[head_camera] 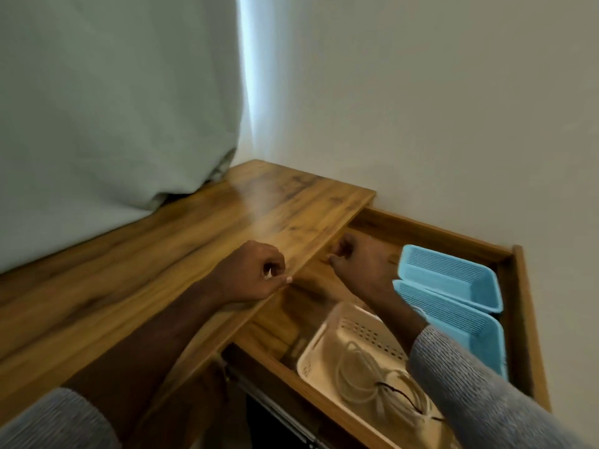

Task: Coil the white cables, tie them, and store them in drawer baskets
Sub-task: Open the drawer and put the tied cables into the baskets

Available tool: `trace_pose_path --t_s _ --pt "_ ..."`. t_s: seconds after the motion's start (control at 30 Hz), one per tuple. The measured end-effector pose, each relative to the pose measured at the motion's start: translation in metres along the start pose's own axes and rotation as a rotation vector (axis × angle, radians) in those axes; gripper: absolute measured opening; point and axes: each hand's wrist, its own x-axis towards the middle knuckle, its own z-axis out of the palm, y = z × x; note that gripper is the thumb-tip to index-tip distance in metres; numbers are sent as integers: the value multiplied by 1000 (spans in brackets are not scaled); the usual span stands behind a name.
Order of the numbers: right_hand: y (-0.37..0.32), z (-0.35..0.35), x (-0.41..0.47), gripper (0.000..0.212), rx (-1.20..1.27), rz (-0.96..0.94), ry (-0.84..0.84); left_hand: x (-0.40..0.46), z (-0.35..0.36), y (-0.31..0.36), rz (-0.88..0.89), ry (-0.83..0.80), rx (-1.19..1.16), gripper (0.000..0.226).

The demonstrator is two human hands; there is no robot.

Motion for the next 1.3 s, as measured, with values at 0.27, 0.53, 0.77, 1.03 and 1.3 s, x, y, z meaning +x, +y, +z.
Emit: trace_pose_path --t_s 0.27,0.53,0.77,1.03,1.3 --pt "-152 118 1 14 176 -394 -267 -122 -108 -47 -377 265 168 22" --pt "-291 206 -53 11 339 -639 -579 -255 -188 -59 -663 509 294 24" --pt "-365 256 -108 22 390 -681 -781 -356 -232 -48 -809 739 413 26" --pt "-409 287 -160 13 395 -639 -860 -419 -260 -22 -873 1242 49 30" --pt "-443 299 -192 39 432 -316 -1052 -478 -256 -4 -1106 1285 220 32"
